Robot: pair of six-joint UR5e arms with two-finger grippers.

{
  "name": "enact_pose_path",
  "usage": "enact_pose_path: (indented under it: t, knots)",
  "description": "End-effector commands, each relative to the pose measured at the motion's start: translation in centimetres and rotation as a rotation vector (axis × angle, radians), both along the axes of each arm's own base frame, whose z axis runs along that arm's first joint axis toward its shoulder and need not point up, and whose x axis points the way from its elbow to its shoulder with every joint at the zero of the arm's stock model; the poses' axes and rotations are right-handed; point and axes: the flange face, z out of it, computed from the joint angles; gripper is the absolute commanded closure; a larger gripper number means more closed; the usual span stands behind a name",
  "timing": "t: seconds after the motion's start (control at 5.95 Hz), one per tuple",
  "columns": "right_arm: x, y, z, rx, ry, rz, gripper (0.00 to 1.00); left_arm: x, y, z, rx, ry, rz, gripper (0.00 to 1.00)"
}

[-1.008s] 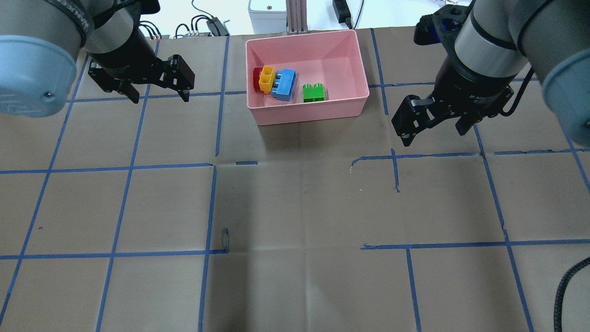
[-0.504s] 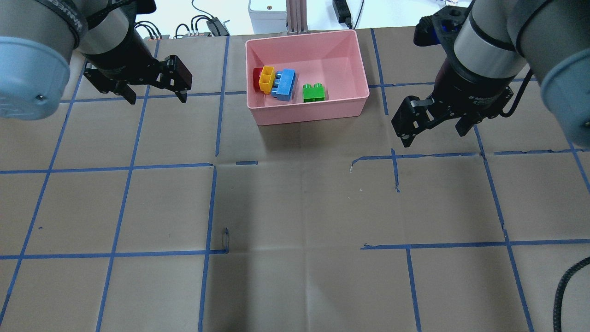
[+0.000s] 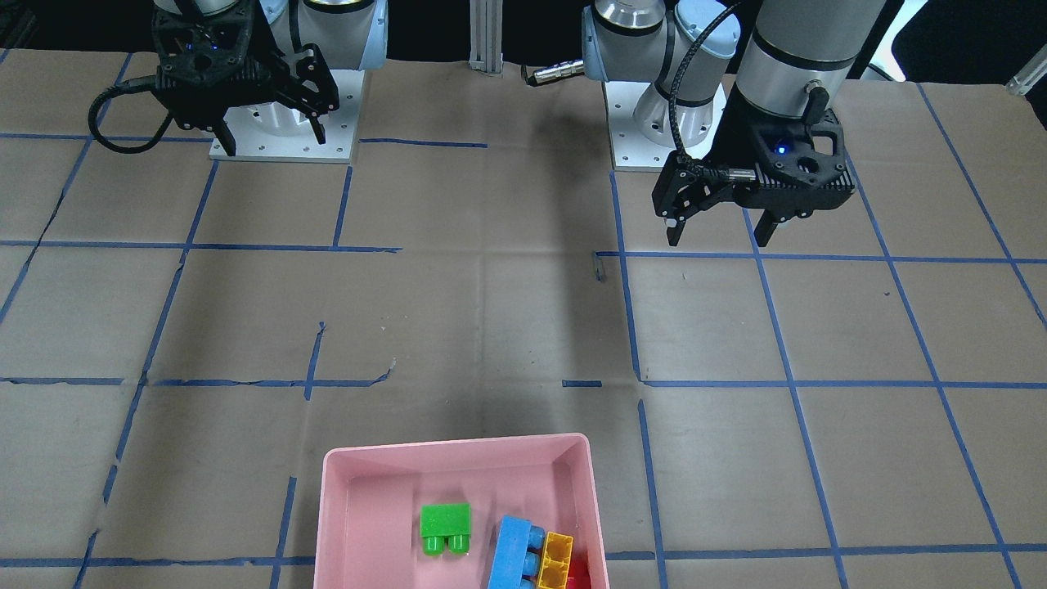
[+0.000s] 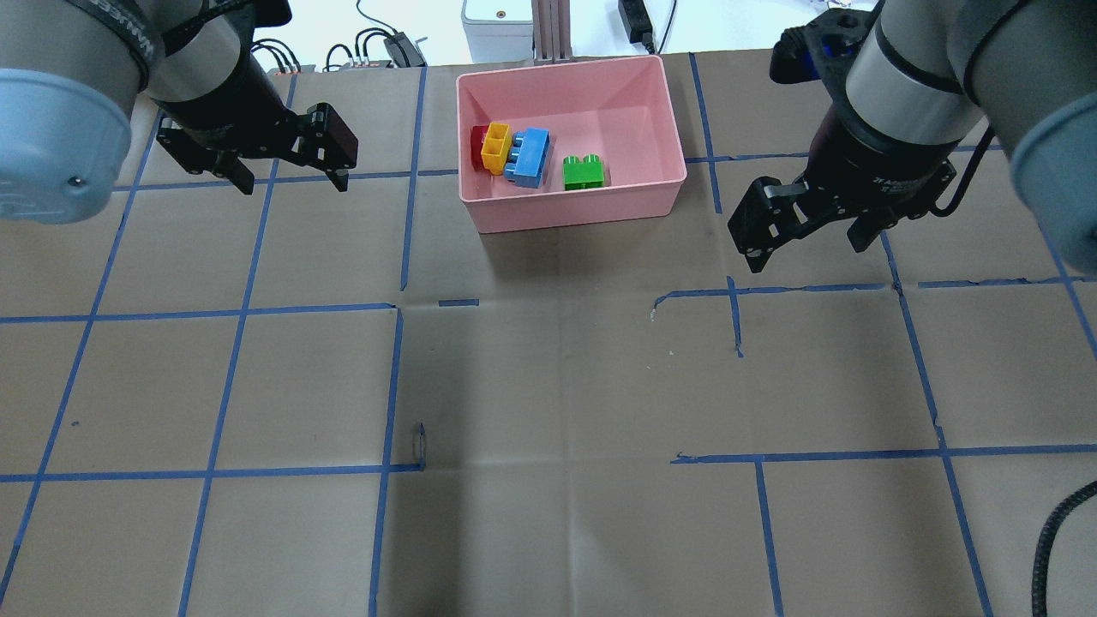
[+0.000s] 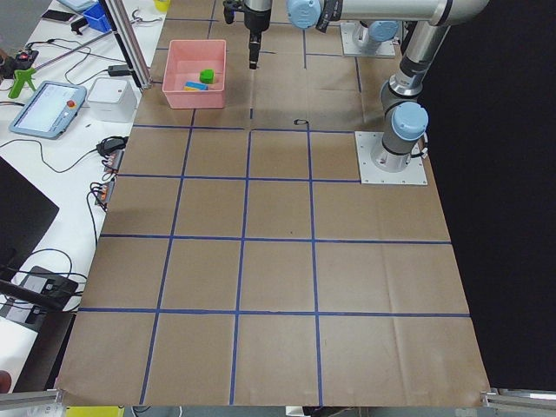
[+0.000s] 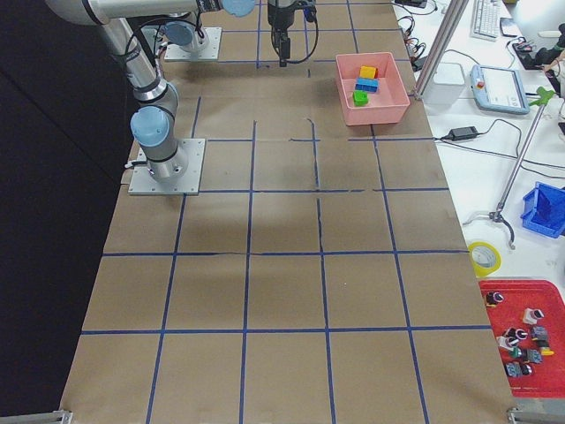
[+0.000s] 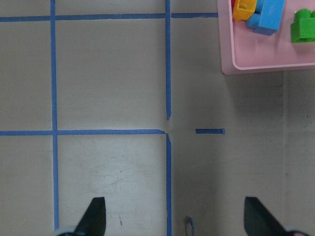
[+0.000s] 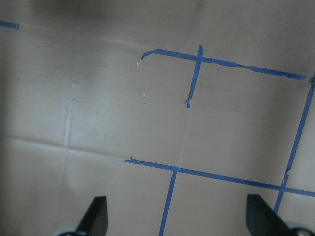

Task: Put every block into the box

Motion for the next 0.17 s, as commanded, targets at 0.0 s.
enact_pose_path:
  t: [0.0]
  knots:
    - [-0.21, 0.01, 0.04, -0.001, 0.002, -0.003, 0.0, -0.09, 0.03, -0.03, 0.001, 0.002, -0.002, 0.01]
